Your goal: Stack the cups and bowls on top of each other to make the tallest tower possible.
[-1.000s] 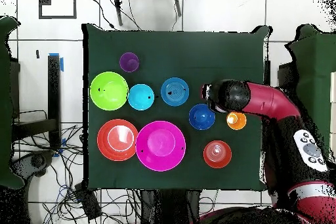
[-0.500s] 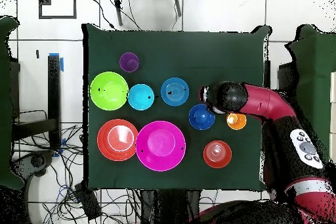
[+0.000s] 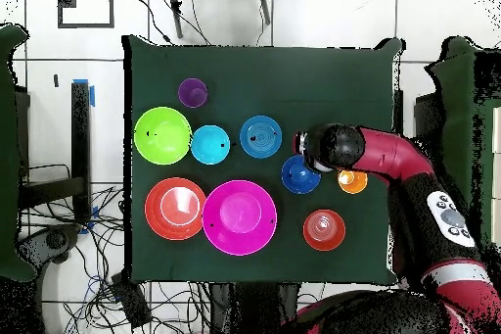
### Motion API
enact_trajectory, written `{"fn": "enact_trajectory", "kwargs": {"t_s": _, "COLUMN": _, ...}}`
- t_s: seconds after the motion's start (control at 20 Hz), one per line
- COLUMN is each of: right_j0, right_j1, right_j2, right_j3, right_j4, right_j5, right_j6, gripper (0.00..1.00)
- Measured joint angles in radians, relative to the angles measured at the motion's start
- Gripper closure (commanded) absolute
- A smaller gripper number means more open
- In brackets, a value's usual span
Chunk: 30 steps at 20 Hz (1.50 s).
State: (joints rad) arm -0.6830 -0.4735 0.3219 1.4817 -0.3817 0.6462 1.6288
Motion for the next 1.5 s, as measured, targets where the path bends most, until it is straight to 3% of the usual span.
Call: {"fn": "enact_trajectory", "kwargs": {"t_s": 1.5, "right_j0": -0.04, "right_j1": -0.045, "right_j2": 0.028, "right_j3": 0.002, "right_j4": 0.0, "right_j5": 0.0, "right_j6": 0.0, "gripper": 0.0}}
